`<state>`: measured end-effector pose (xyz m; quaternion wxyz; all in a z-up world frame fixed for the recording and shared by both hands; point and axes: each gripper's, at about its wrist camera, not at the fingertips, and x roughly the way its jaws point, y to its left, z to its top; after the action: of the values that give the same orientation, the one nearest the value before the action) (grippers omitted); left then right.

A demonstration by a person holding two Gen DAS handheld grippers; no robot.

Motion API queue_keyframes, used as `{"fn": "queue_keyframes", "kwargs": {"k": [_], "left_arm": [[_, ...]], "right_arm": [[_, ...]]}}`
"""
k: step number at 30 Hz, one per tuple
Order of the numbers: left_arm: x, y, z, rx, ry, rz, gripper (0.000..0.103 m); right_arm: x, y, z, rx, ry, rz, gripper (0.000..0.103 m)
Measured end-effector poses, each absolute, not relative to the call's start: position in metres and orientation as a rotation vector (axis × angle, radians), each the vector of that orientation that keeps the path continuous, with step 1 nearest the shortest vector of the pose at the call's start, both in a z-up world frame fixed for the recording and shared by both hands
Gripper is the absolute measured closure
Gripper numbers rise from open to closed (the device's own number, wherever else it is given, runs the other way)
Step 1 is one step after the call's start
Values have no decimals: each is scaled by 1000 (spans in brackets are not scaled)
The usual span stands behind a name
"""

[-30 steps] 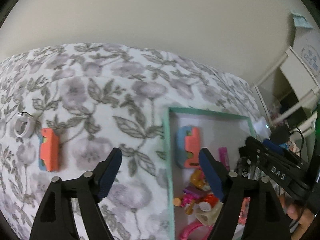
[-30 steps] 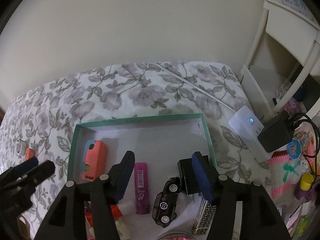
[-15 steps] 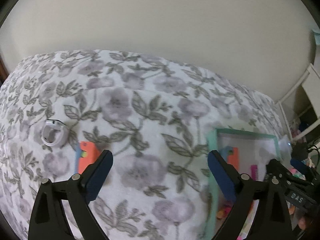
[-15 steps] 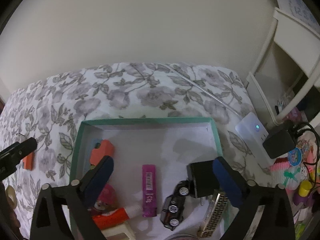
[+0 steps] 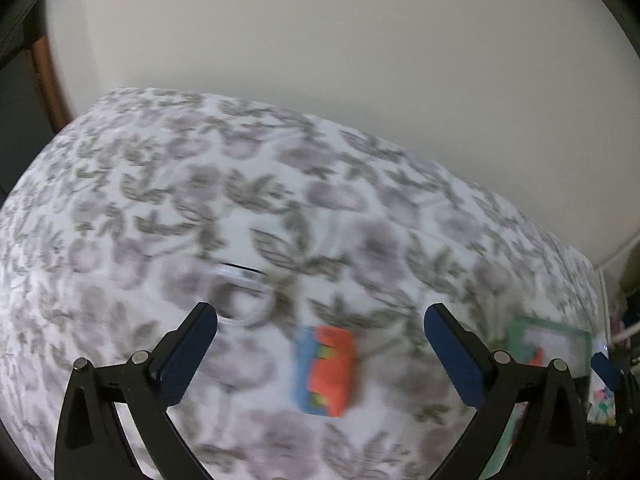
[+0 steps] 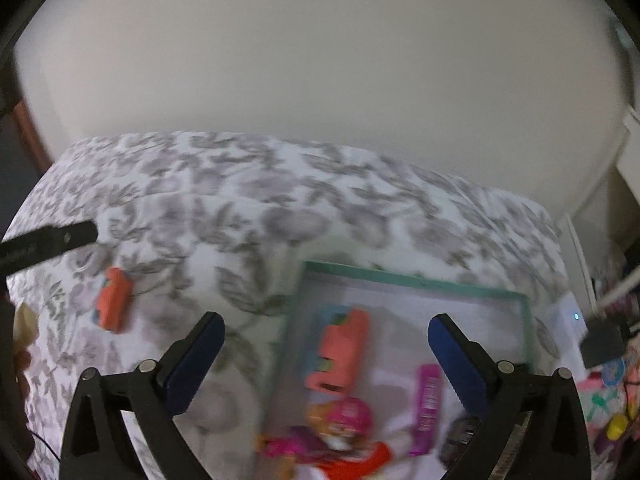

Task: Organize rigid objects
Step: 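Move both tools back toward the white watch and orange-blue toy, then grasp white watch band with left tool while right tool grasps orange-blue toy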

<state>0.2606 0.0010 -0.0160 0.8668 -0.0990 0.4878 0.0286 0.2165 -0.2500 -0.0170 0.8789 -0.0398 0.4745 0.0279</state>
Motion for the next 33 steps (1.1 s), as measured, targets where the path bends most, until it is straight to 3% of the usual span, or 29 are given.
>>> {"fn": "queue_keyframes", "kwargs": {"k": [12,33], "left_arm": [[262,78,-29,-284,1036,174,0],[272,93,-86,-277,1111,194,0]], "right_arm": [[218,-144,-38,-152,979,246,0],[219,-70,-92,-186,1029,377,0]]}}
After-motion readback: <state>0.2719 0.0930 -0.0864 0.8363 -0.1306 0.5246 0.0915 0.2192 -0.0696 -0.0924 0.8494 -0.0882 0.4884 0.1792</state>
